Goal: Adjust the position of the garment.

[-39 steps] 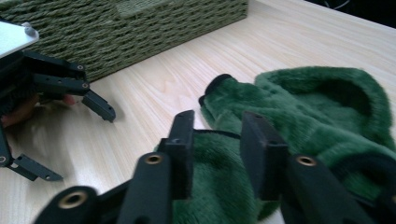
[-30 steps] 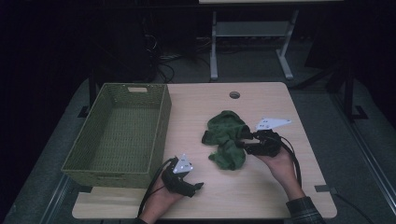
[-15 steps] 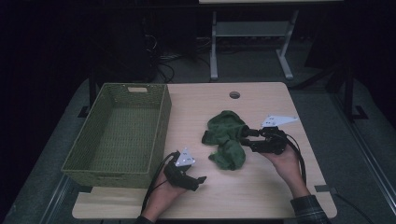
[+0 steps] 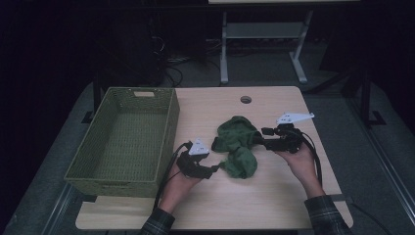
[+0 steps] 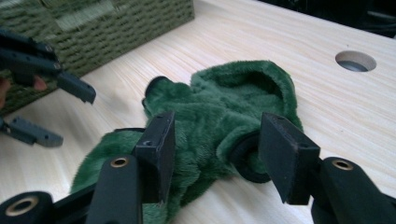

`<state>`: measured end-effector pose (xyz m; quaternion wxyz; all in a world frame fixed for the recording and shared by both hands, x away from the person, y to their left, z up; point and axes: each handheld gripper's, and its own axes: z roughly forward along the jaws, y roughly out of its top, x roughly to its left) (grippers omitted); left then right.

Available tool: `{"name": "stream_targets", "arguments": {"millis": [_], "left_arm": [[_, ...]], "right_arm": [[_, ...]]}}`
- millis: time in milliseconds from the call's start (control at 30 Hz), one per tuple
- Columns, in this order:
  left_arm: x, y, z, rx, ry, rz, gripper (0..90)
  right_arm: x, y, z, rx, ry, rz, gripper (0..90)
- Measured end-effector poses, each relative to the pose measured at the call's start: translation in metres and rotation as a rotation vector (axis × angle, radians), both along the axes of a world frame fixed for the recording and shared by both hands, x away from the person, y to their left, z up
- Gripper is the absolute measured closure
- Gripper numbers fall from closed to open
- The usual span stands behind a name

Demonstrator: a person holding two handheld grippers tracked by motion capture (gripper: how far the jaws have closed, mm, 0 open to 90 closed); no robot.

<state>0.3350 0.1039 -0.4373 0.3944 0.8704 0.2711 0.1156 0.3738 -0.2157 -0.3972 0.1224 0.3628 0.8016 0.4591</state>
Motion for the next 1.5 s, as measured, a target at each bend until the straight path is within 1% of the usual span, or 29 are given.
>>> {"name": "stream_targets", "arguments": {"millis": [67,100,133,233,267,333,367,400,433,467,500,533,567,600,633,667,733,767,833,900,933,1000,1100,1200,1267,1300,1367,1400,1500], "left_arm": [[0.009,-0.001,0.005,0.000,-0.010,0.002,42.2],[0.009,-0.001,0.005,0.000,-0.010,0.002,43.5],[0.013,-0.002,0.007,-0.005,-0.013,0.007,44.5],[0.024,-0.004,0.012,-0.025,-0.017,0.019,46.4],[0.026,-0.005,0.013,-0.031,-0.018,0.018,47.6],[0.031,-0.008,0.016,-0.024,-0.022,0.014,49.5],[0.038,-0.012,0.019,-0.021,-0.023,0.012,51.6],[0.038,-0.012,0.019,-0.021,-0.023,0.012,52.8],[0.045,-0.015,0.021,-0.016,-0.025,0.015,53.7],[0.045,-0.015,0.021,-0.016,-0.025,0.015,54.2],[0.049,-0.016,0.022,-0.019,-0.026,0.019,54.2],[0.057,-0.017,0.024,-0.021,-0.017,0.025,56.4],[0.057,-0.017,0.024,-0.021,-0.017,0.025,56.6],[0.062,-0.019,0.025,-0.022,-0.015,0.029,56.6],[0.068,-0.021,0.025,-0.024,-0.013,0.033,56.9],[0.068,-0.021,0.025,-0.024,-0.013,0.033,57.1],[0.075,-0.024,0.026,-0.024,-0.012,0.045,57.3],[0.079,-0.026,0.026,-0.020,-0.011,0.047,57.3],[0.085,-0.028,0.025,-0.026,-0.009,0.054,57.4],[0.095,-0.032,0.023,-0.027,-0.014,0.061,57.3],[0.095,-0.032,0.023,-0.027,-0.014,0.061,57.3],[0.103,-0.033,0.022,-0.036,-0.017,0.070,57.2],[0.115,-0.035,0.019,-0.034,-0.016,0.080,56.6],[0.127,-0.036,0.014,-0.025,-0.018,0.074,54.5],[0.132,-0.037,0.012,-0.015,-0.019,0.072,53.9],[0.134,-0.037,0.010,-0.012,-0.018,0.068,53.8],[0.138,-0.038,0.005,-0.016,-0.006,0.063,53.9],[0.139,-0.039,0.003,-0.019,-0.002,0.060,53.8],[0.143,-0.041,-0.005,-0.008,-0.002,0.053,53.6]], "right_arm": [[0.003,0.000,0.001,-0.003,0.001,0.002,46.2],[0.003,0.000,0.001,-0.003,0.001,0.002,46.2],[0.006,0.001,0.003,0.000,-0.010,-0.004,47.5],[0.011,0.002,0.004,-0.007,0.005,-0.006,47.0],[0.013,0.002,0.005,-0.008,-0.004,-0.008,47.0],[0.016,0.003,0.007,-0.002,0.006,-0.014,47.0],[0.019,0.002,0.008,0.001,-0.011,-0.022,47.6],[0.019,0.002,0.008,0.001,-0.011,-0.022,47.6],[0.024,0.001,0.007,-0.008,0.003,-0.024,47.2],[0.024,0.001,0.007,-0.008,0.003,-0.024,47.2],[0.025,0.001,0.007,-0.005,0.008,-0.028,47.2],[0.031,0.001,0.007,-0.005,0.015,-0.031,47.2],[0.031,0.001,0.007,-0.005,0.015,-0.031,47.2],[0.033,0.001,0.007,-0.014,0.015,-0.033,47.6],[0.037,0.001,0.005,-0.004,0.014,-0.045,48.1],[0.037,0.001,0.005,-0.004,0.014,-0.045,48.1],[0.042,0.000,0.003,-0.016,0.031,-0.046,48.1],[0.047,0.001,0.000,-0.016,0.044,-0.055,48.8],[0.050,0.001,-0.001,-0.020,0.049,-0.060,49.2],[0.058,0.002,-0.005,-0.028,0.063,-0.070,49.8],[0.060,0.002,-0.006,-0.030,0.064,-0.077,51.1],[0.062,0.003,-0.008,-0.029,0.056,-0.081,51.9],[0.070,0.004,-0.018,-0.038,0.068,-0.102,52.8],[0.076,0.004,-0.027,-0.050,0.083,-0.118,54.1],[0.081,0.002,-0.033,-0.056,0.088,-0.129,54.7],[0.085,0.000,-0.039,-0.040,0.104,-0.133,55.4],[0.087,-0.001,-0.042,-0.040,0.104,-0.130,55.5],[0.088,-0.001,-0.044,-0.033,0.117,-0.132,56.4],[0.091,0.001,-0.049,-0.045,0.108,-0.123,58.5]]}}
